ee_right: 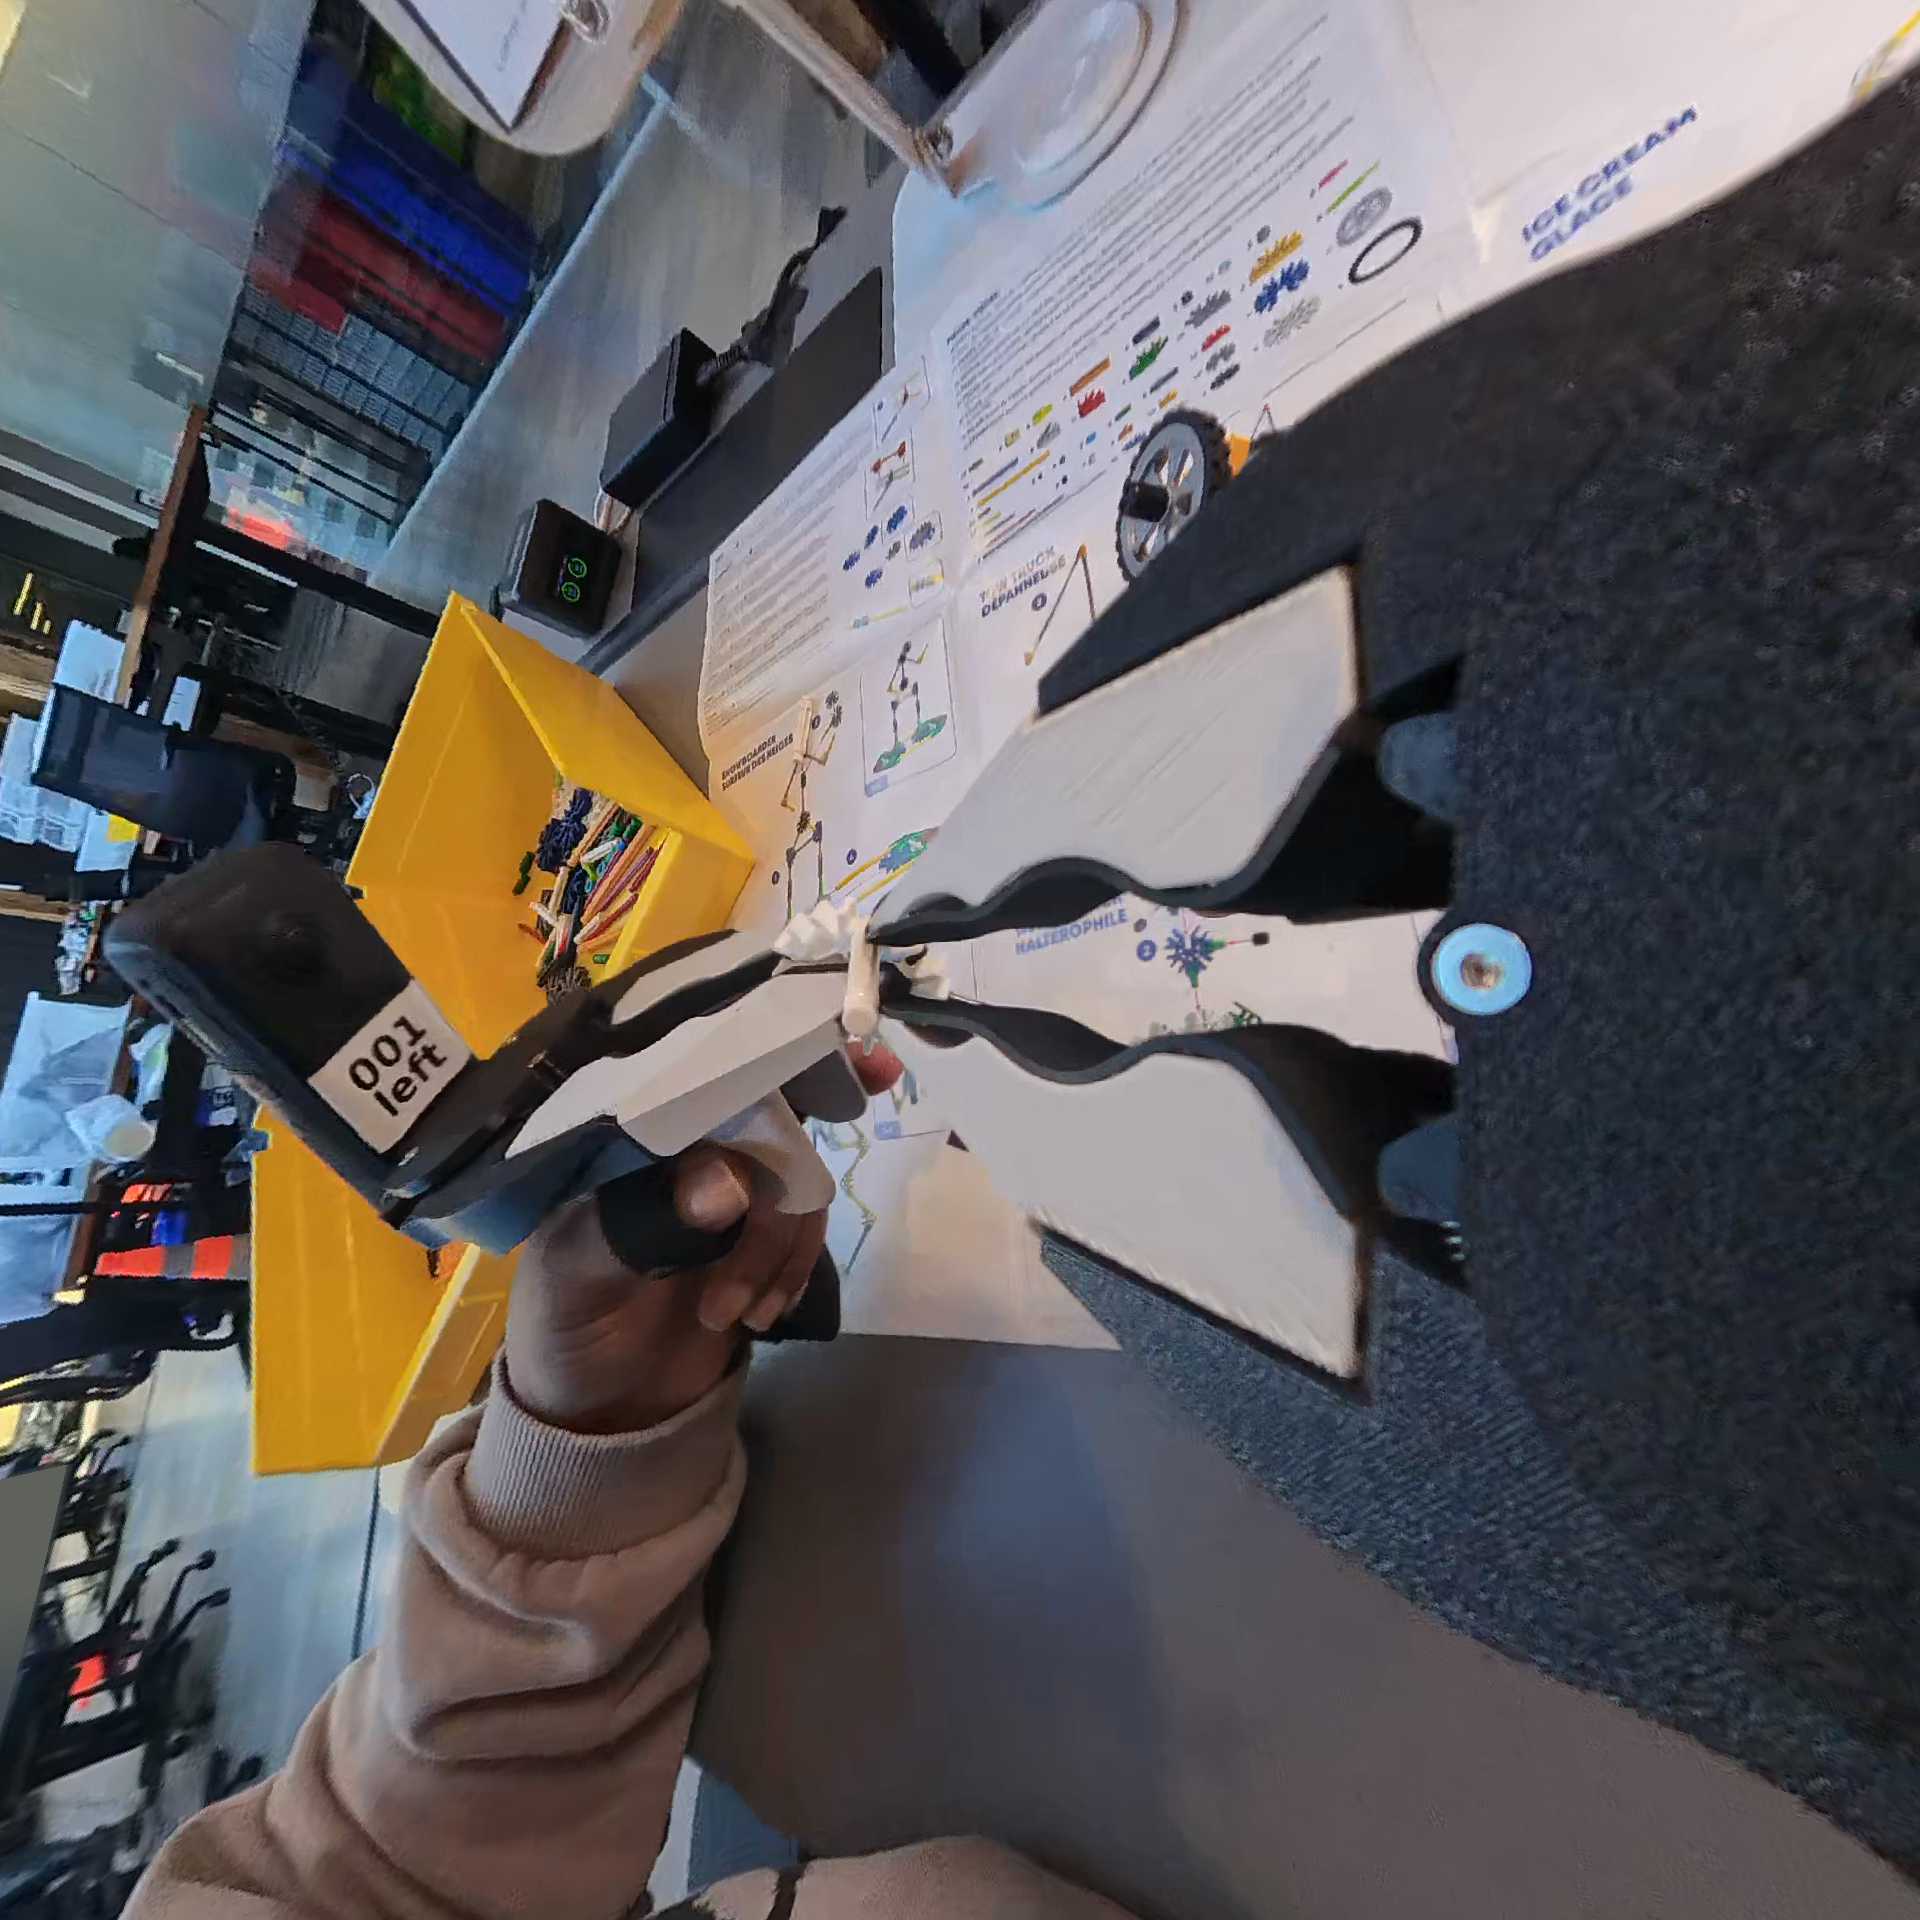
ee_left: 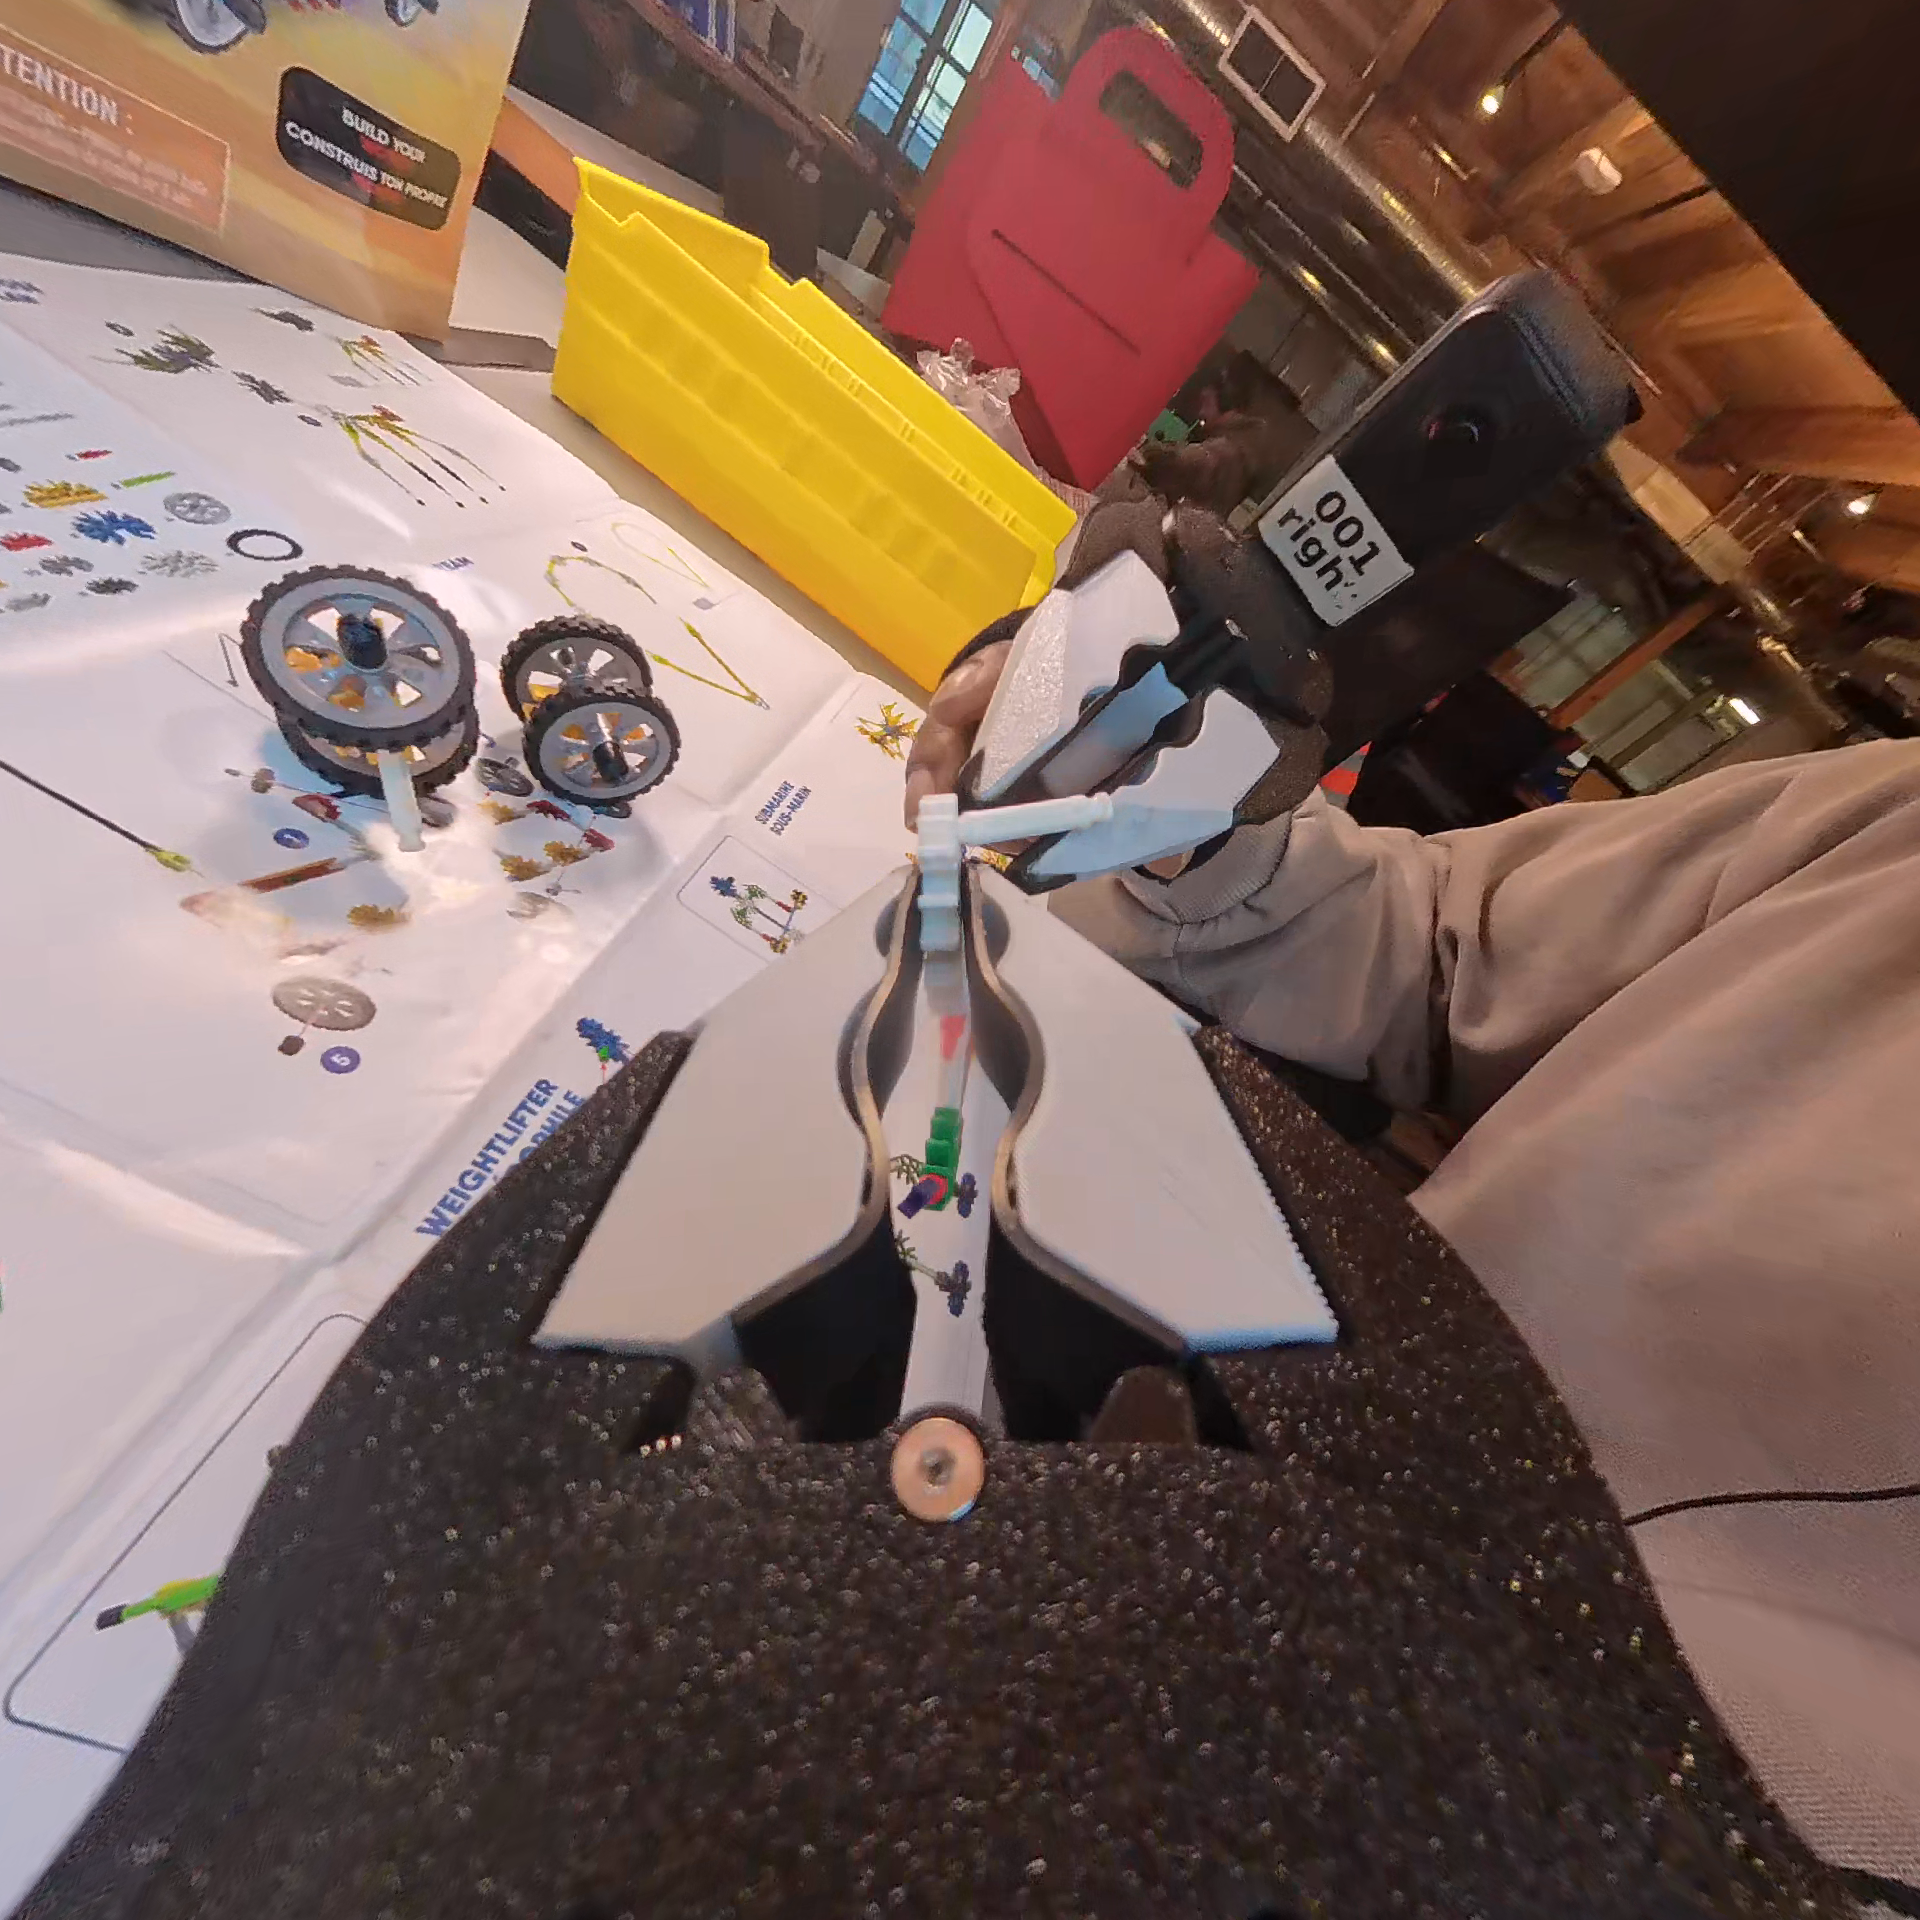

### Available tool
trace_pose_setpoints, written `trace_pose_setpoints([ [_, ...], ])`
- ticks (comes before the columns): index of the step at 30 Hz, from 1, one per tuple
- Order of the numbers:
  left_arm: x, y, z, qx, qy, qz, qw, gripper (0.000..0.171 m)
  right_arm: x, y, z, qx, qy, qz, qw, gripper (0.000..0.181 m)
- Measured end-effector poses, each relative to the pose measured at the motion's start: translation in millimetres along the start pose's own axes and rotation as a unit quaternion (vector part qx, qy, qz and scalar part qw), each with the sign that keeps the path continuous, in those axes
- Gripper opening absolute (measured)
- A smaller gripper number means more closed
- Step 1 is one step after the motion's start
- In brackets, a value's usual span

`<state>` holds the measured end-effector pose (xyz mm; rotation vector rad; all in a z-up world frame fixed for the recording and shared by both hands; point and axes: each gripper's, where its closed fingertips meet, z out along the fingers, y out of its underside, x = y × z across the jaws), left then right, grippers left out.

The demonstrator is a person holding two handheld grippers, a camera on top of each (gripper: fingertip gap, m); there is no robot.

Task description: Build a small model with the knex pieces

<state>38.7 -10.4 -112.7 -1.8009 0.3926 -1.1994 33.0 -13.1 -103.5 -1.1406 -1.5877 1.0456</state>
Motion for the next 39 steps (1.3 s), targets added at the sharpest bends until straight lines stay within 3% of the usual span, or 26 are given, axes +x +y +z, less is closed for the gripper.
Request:
trace_pose_setpoints([
  [3,2.3,-0.7,-0.1,-0.004,-0.006,0.017,1.0,0.003,-1.6,-2.0,-1.3,-0.002,0.015,-0.041,0.999,0.008],
  [6,1.5,1.1,-0.7,-0.004,0.001,0.008,1.0,0.003,-8.0,-5.7,-1.3,0.013,0.001,-0.045,0.999,0.026],
  [8,1.6,4.2,-1.1,-0.01,0.006,0.011,1.0,0.003,-2.4,-5.9,-0.2,0.014,0.025,-0.056,0.998,0.024],
  [16,13.7,4.5,-0.6,-0.019,0.024,0.049,0.998,0.003,-10.8,-3.0,4.1,0.004,0.01,-0.069,0.998,0.018],
  [28,13.6,2.8,-3.4,-0.007,0.036,0.027,0.999,0.003,-9.1,-16.6,-0.1,0.053,0.026,-0.065,0.996,0.019],
  [30,15.8,4.4,-1.3,-0.01,0.038,0.031,0.999,0.003,-12.9,-21.1,0.4,0.068,0.016,-0.05,0.996,0.006],
  [33,12.7,7.1,-1.6,-0.014,0.028,0.05,0.998,0.003,-10.7,-15.3,2.6,0.047,0.004,-0.023,0.999,0.005],
  [39,19.9,0.8,-3.2,-0.002,0.033,0.068,0.997,0.003,-8.8,-20.4,-1.8,0.071,0.002,-0.004,0.997,0.012],
])
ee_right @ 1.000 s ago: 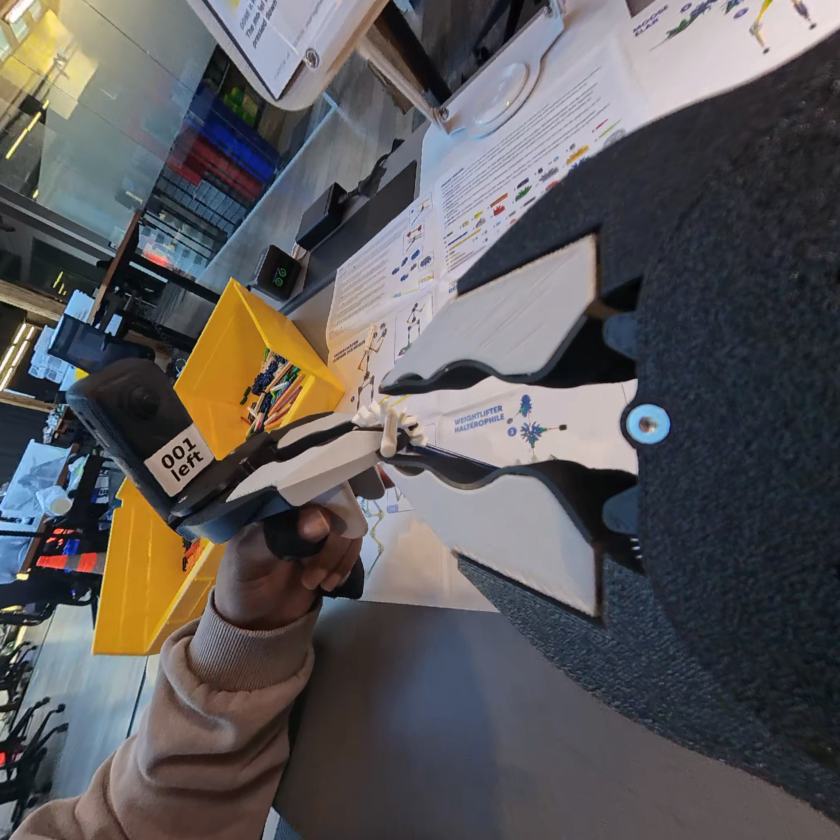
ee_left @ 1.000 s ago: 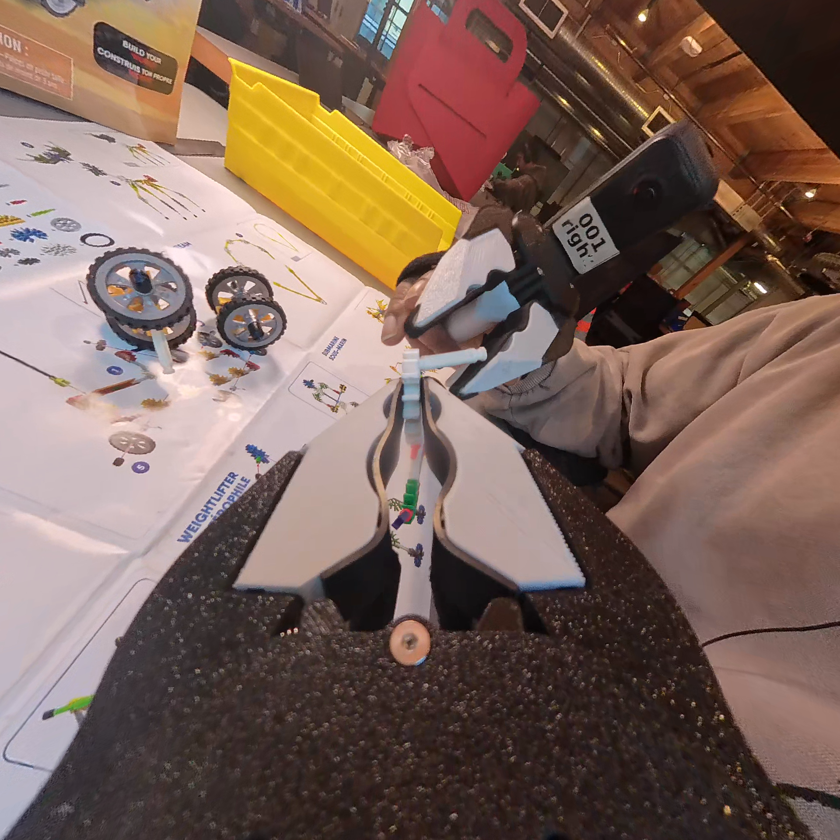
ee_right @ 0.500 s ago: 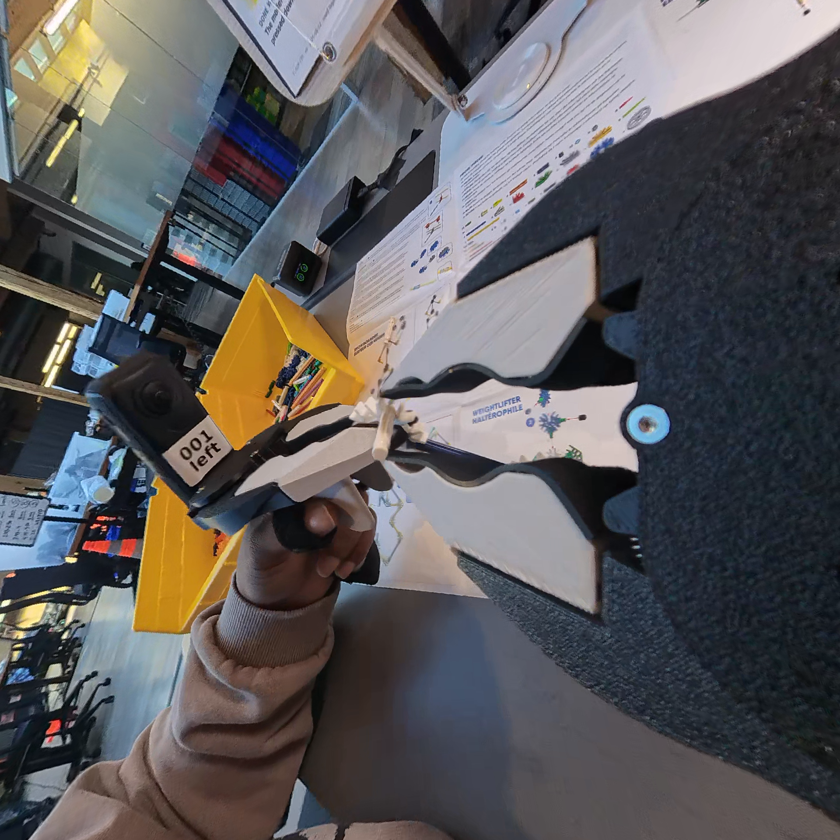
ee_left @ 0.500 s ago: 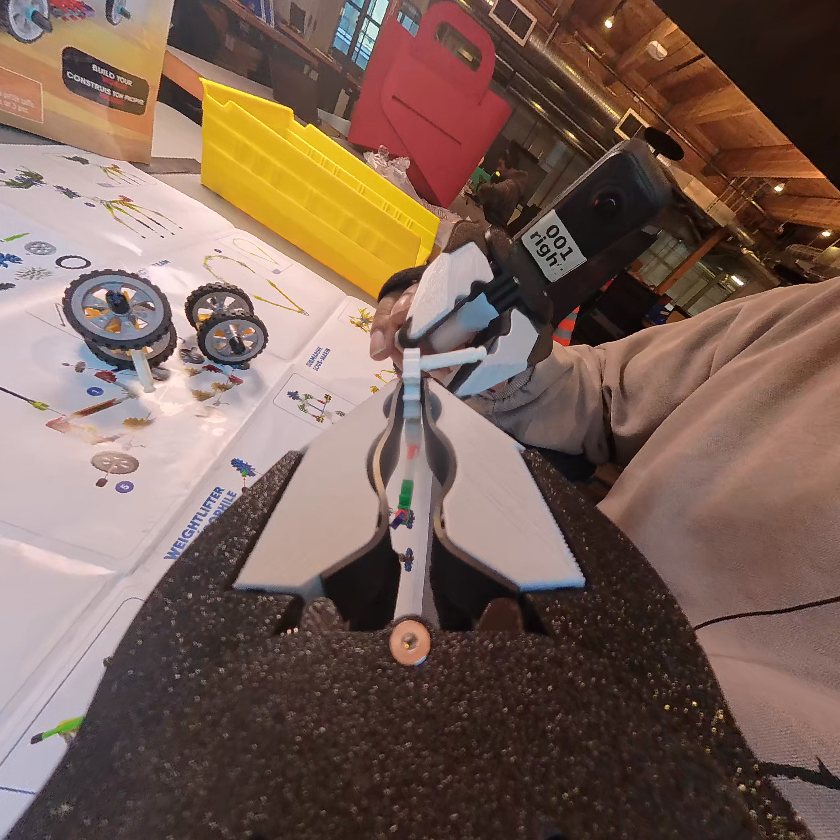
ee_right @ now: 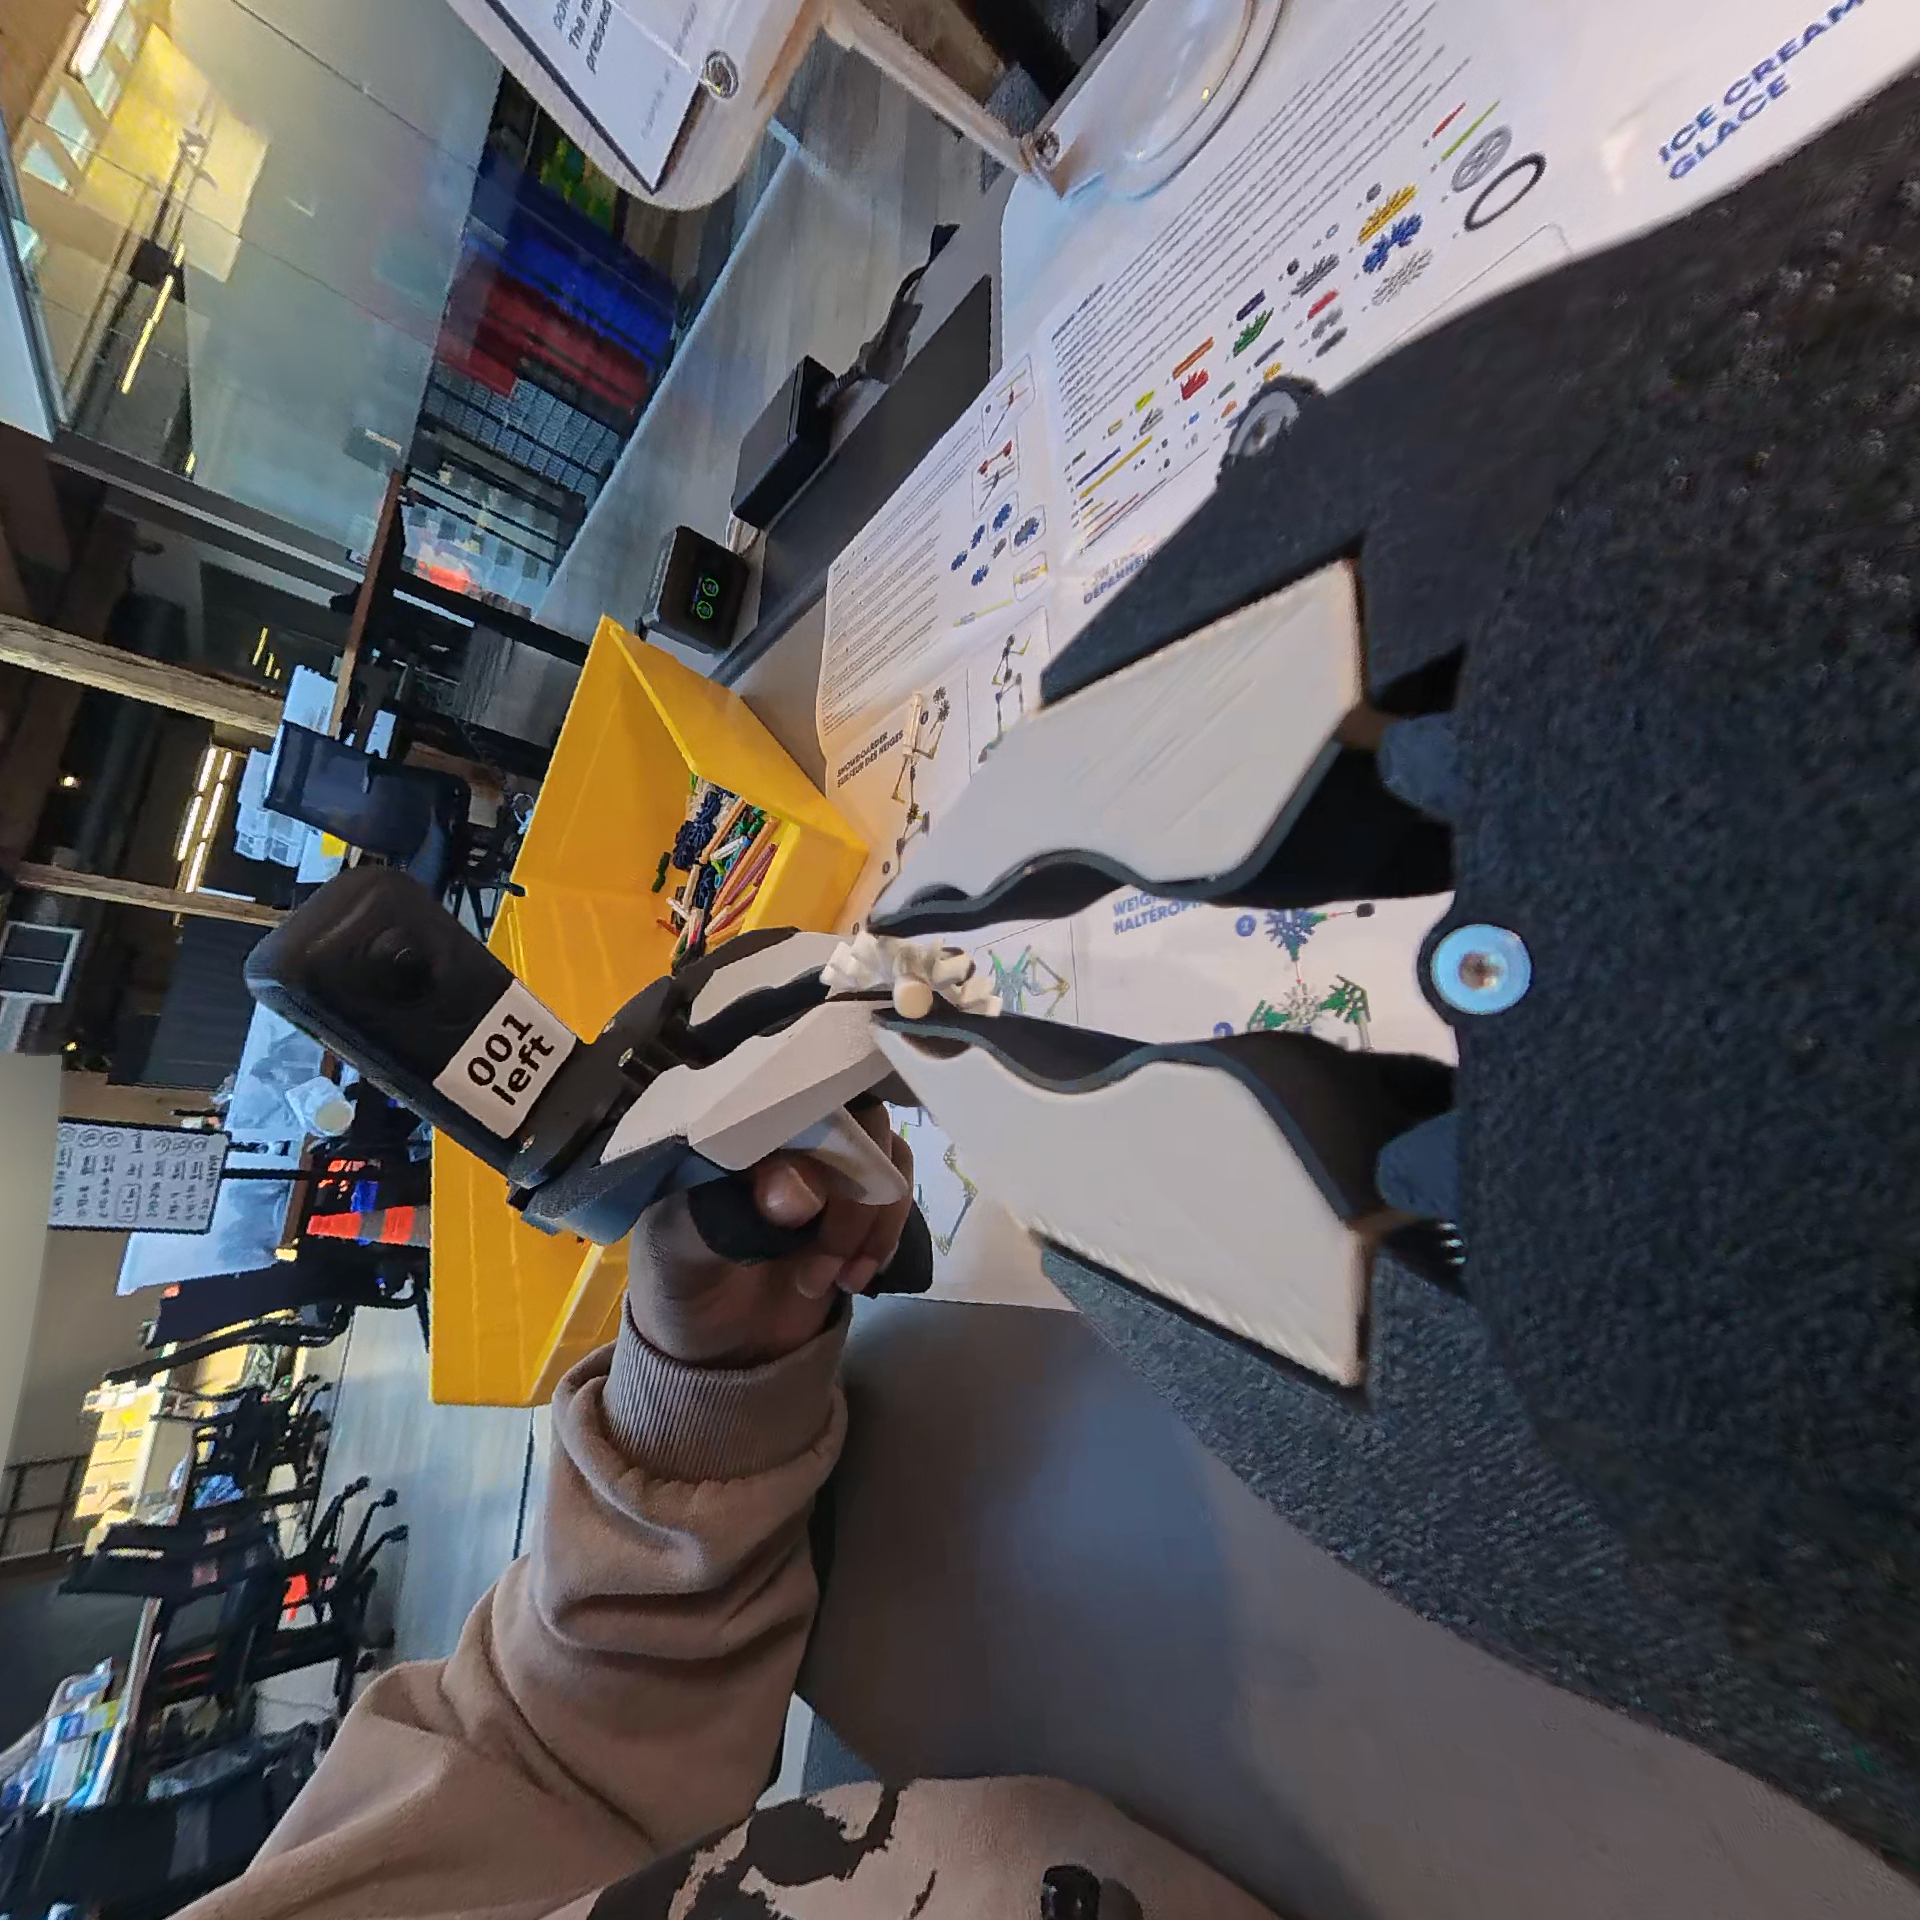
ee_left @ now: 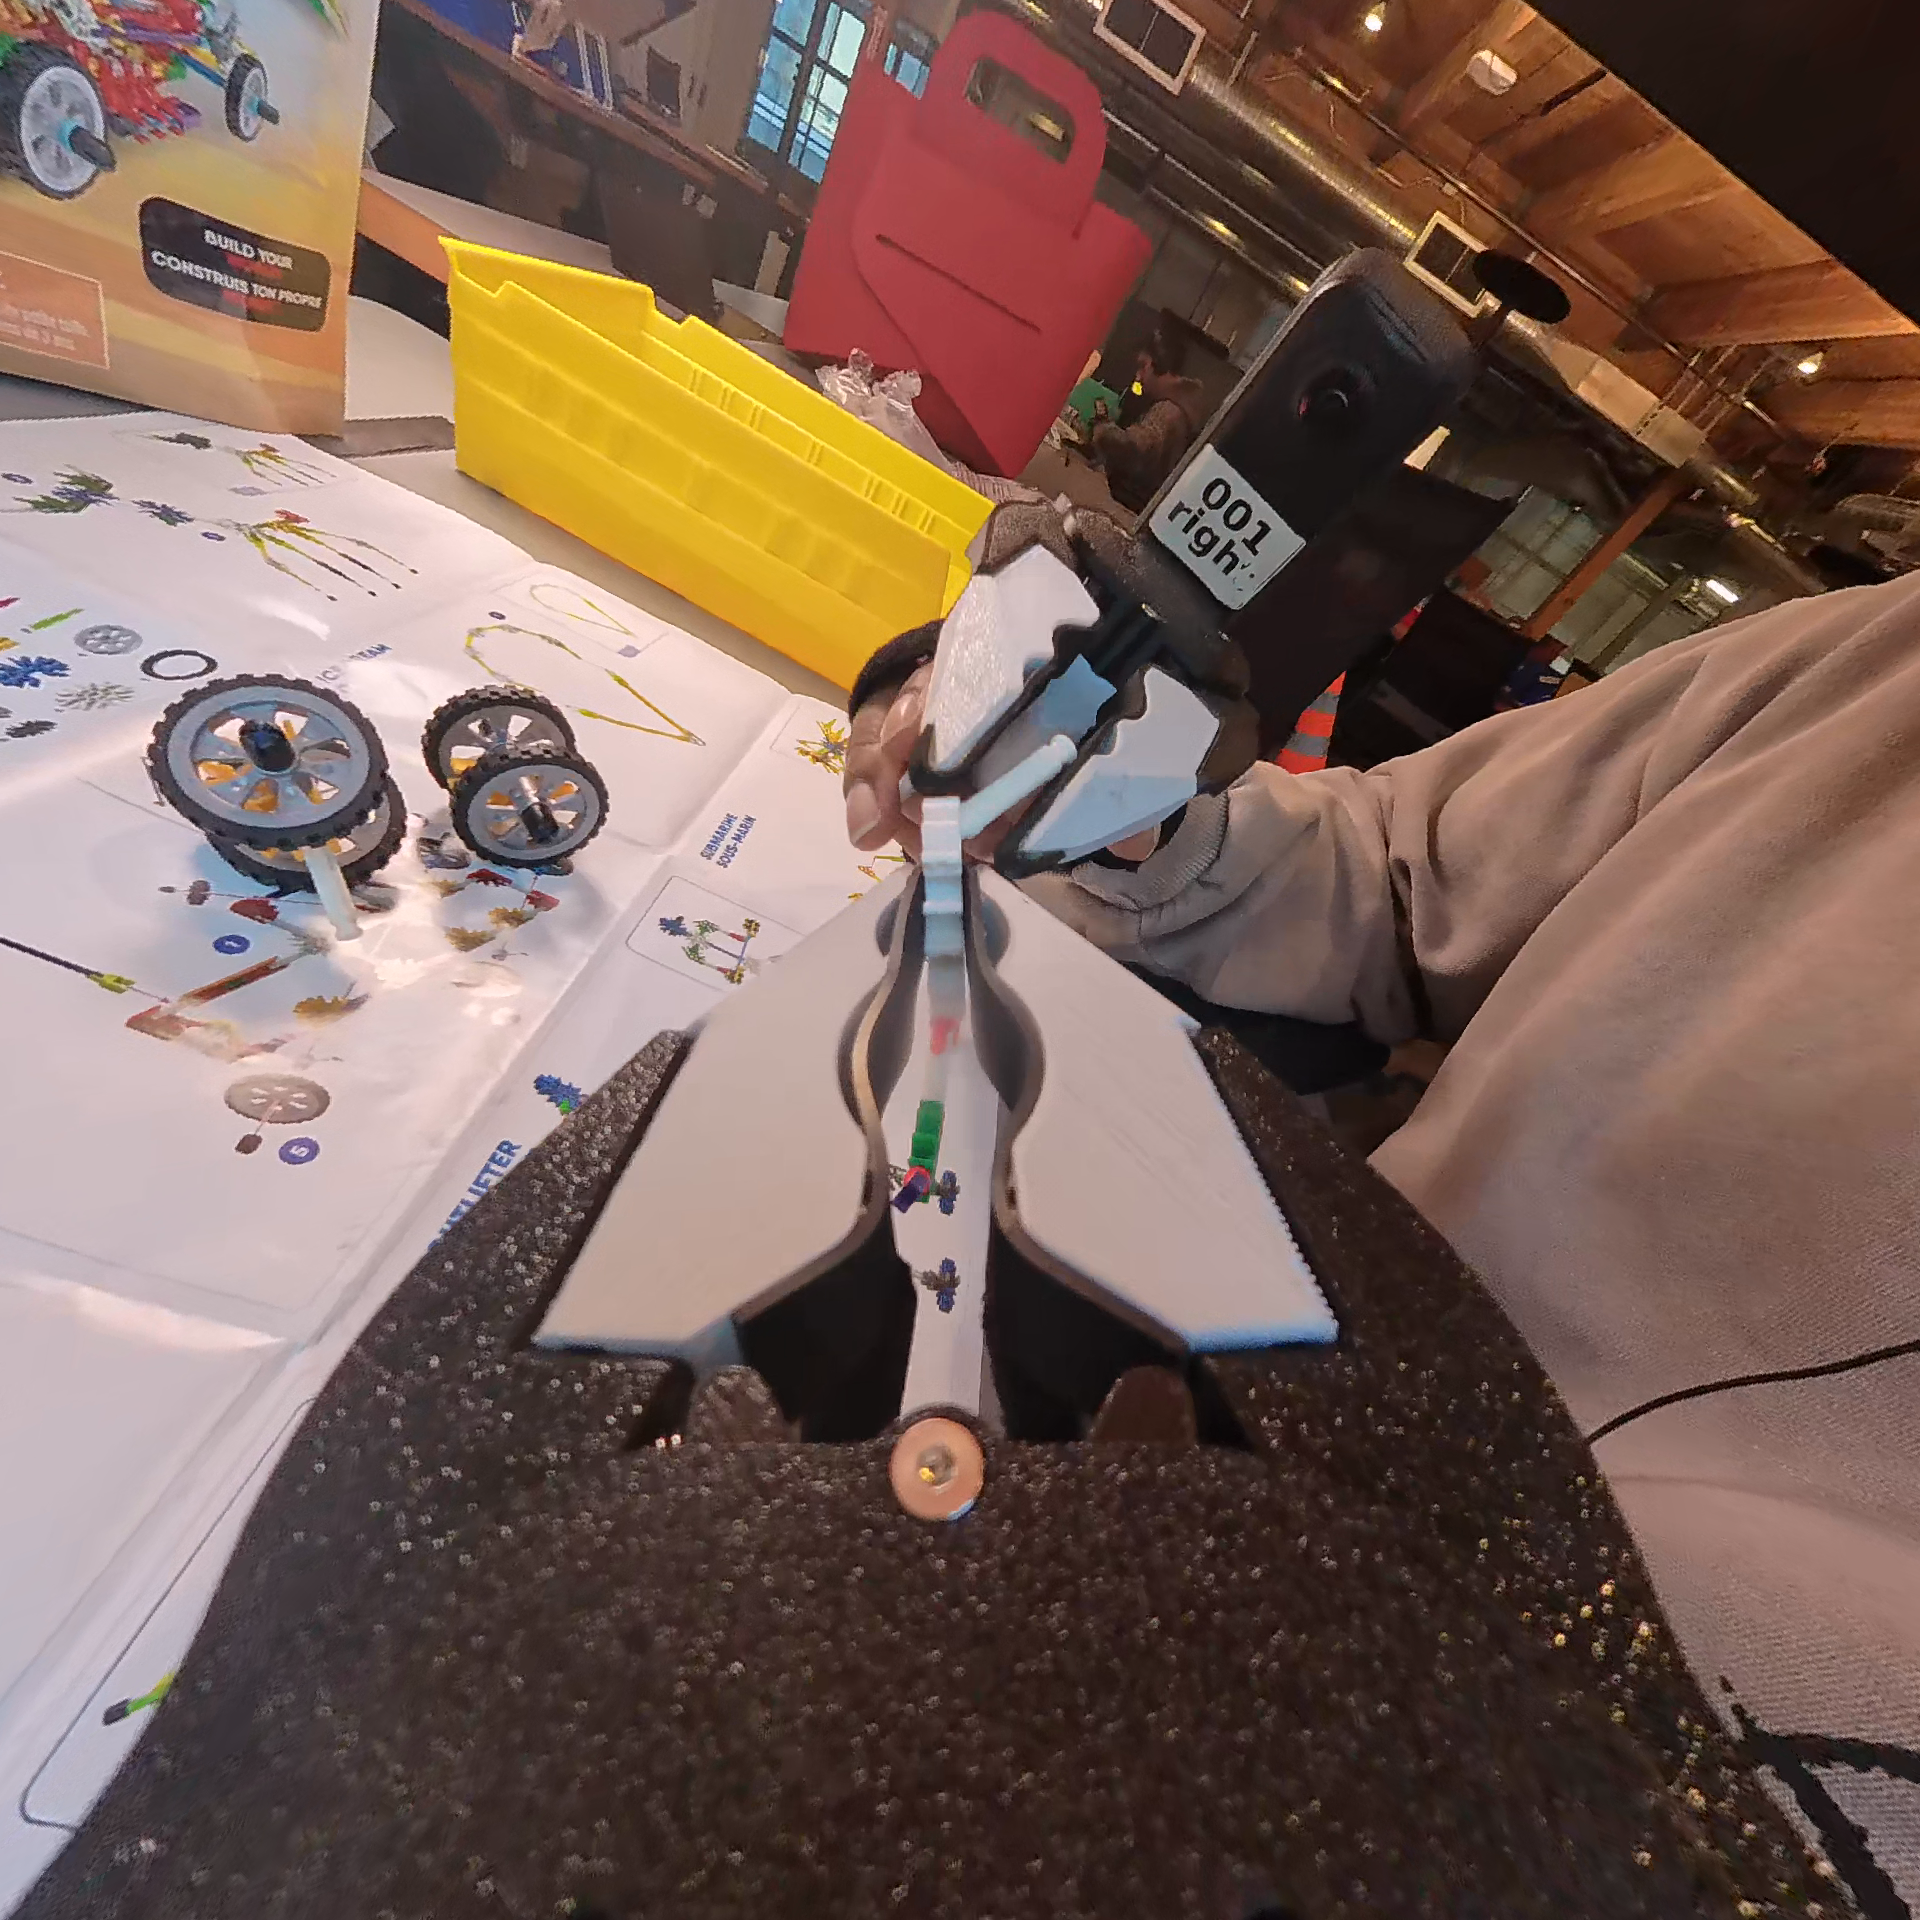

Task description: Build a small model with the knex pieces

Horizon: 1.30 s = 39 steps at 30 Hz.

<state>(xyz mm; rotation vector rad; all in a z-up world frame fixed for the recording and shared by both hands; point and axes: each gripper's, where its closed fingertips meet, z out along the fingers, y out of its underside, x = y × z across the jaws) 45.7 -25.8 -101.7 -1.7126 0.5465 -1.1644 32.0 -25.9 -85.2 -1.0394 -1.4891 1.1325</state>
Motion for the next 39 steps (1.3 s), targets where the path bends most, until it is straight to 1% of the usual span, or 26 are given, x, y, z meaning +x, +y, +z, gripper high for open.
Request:
trace_pose_setpoints([
  [4,1.4,0.3,-0.1,0.004,0.011,-0.005,1.0,0.004,0.6,-1.6,-1.0,0.003,0.004,-0.008,1.0,0.003],
  [9,4.4,4.8,1.2,-0.015,0.014,0.017,1.0,0.002,-6.1,-1.3,-3.2,0.002,-0.047,0.051,0.998,0.002],
  [10,-10.7,4.3,-0.8,-0.014,-0.029,0.021,0.999,0.003,-28.7,-9.9,-6.8,0.025,-0.127,0.076,0.989,0.002],
  [11,-28.9,2.5,-7.9,-0.012,-0.066,0.017,0.998,0.003,-52.2,-21.4,-6.3,0.045,-0.193,0.113,0.974,0.002],
  [12,-33.7,-3.0,-16.5,-0.003,-0.064,0.011,0.998,0.003,-64.7,-14.4,4.5,0.014,-0.19,0.085,0.978,0.002],
  [13,-29.8,-8.3,-22.5,-0.004,-0.06,0.034,0.998,0.003,-71.2,-4.2,13.0,-0.017,-0.175,0.037,0.984,0.003],
  [14,-22.5,-11.8,-24.5,-0.011,-0.06,0.07,0.996,0.004,-70.7,-6.8,15.0,-0.009,-0.173,0.054,0.983,0.002],
  [15,-15.8,-15.1,-24.1,-0.011,-0.054,0.081,0.995,0.004,-63.0,-10.2,13.3,0.003,-0.173,0.09,0.981,0.003],
  [16,-12.0,-15.5,-23.1,-0.008,-0.037,0.053,0.998,0.003,-55.3,-9.7,10.1,0.007,-0.174,0.114,0.978,0.003],
  [17,-12.5,-7.8,-21.3,-0.023,-0.015,0.002,1.0,0.003,-49.1,-9.7,7.2,0.012,-0.174,0.128,0.976,0.003],
  [18,-16.3,7.7,-19.2,-0.054,0.004,-0.055,0.997,0.003,-43.2,-13.5,5.3,0.027,-0.169,0.142,0.975,0.003],
  [19,-23.0,22.2,-17.3,-0.075,0.012,-0.102,0.992,0.004,-37.8,-17.1,4.2,0.041,-0.162,0.161,0.973,0.003],
  [21,-37.2,36.5,-14.5,-0.081,0.005,-0.164,0.983,0.007,-29.8,-16.1,3.9,0.051,-0.148,0.183,0.971,0.004],
  [22,-43.8,41.4,-14.5,-0.092,-0.008,-0.167,0.982,0.025,-26.4,-12.7,4.0,0.049,-0.138,0.182,0.972,0.004],
  [23,-52.9,43.5,-16.3,-0.101,-0.037,-0.145,0.984,0.041,-23.6,-9.8,3.4,0.048,-0.13,0.179,0.974,0.004],
  [24,-60.4,41.4,-20.2,-0.104,-0.068,-0.107,0.986,0.046,-20.2,-8.8,2.5,0.052,-0.122,0.178,0.975,0.004],
  [25,-61.5,33.6,-24.4,-0.097,-0.084,-0.063,0.99,0.046,-17.0,-10.4,1.2,0.061,-0.12,0.186,0.973,0.004],
  [26,-56.7,21.9,-27.7,-0.08,-0.084,-0.025,0.993,0.045,-14.0,-13.9,-0.6,0.077,-0.121,0.201,0.969,0.004],
  [27,-46.1,9.6,-29.5,-0.059,-0.068,0.005,0.996,0.045,-10.1,-17.6,-2.0,0.093,-0.121,0.222,0.963,0.004],
  [28,-31.0,0.4,-29.6,-0.041,-0.038,0.028,0.998,0.041,-4.5,-20.7,-2.8,0.111,-0.115,0.246,0.956,0.003],
  [29,-16.7,-6.1,-28.5,-0.025,-0.012,0.048,0.998,0.035,1.0,-22.7,-2.9,0.129,-0.11,0.276,0.946,0.004],
  [31,0.8,-12.7,-23.3,-0.001,0.008,0.072,0.997,0.03,5.4,-26.4,-2.7,0.16,-0.12,0.337,0.92,0.003],
  [32,7.6,-14.5,-20.2,0.008,0.019,0.069,0.997,0.025,5.7,-26.6,-1.5,0.169,-0.125,0.357,0.91,0.003],
  [33,13.4,-16.6,-17.8,0.018,0.032,0.055,0.998,0.023,4.8,-25.6,0.4,0.17,-0.125,0.363,0.908,0.003],
  [37,26.0,-25.8,-18.4,0.061,0.102,-0.034,0.992,0.011,-5.9,-30.7,2.6,0.173,-0.142,0.338,0.914,0.003],
  [39,28.8,-27.4,-18.9,0.069,0.122,-0.059,0.988,0.009,-8.8,-32.9,2.4,0.174,-0.144,0.325,0.918,0.003],
])
